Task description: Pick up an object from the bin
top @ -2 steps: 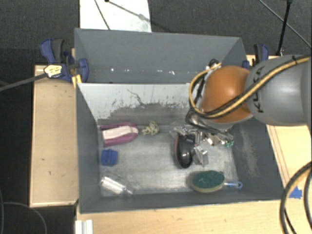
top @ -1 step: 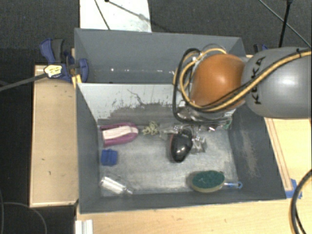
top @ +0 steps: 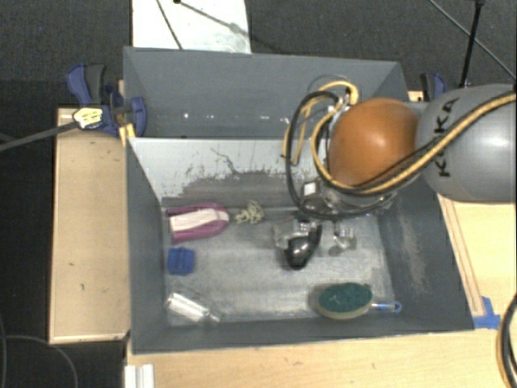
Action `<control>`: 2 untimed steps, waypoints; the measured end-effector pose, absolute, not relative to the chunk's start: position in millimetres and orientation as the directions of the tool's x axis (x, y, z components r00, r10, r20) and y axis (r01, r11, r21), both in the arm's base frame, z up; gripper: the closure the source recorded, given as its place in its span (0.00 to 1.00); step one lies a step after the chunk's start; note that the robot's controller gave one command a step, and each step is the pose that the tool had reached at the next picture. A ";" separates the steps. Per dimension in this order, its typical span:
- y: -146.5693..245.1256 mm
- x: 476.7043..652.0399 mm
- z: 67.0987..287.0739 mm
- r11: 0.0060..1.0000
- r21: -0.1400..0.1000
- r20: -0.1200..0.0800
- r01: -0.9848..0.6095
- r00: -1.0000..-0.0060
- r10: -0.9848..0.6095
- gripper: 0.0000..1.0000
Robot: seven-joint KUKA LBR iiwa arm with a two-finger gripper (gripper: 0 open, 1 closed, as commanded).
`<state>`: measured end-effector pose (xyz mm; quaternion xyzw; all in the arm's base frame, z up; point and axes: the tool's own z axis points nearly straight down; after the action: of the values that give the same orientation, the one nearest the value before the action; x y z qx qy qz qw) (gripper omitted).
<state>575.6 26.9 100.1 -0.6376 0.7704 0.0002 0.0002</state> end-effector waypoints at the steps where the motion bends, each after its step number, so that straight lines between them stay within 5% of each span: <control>1: 38.7 591.2 70.6 -0.193 -0.004 -0.004 -0.981 0.193 -0.981 0.00; 2: 39.4 591.6 71.6 -0.182 -0.004 -0.006 -0.983 0.183 -0.983 0.00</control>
Offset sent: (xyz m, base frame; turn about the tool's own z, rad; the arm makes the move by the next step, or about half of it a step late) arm 0.0150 0.0100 -0.0301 -0.3834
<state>591.6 39.4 71.6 -0.7689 0.6393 0.0012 0.0035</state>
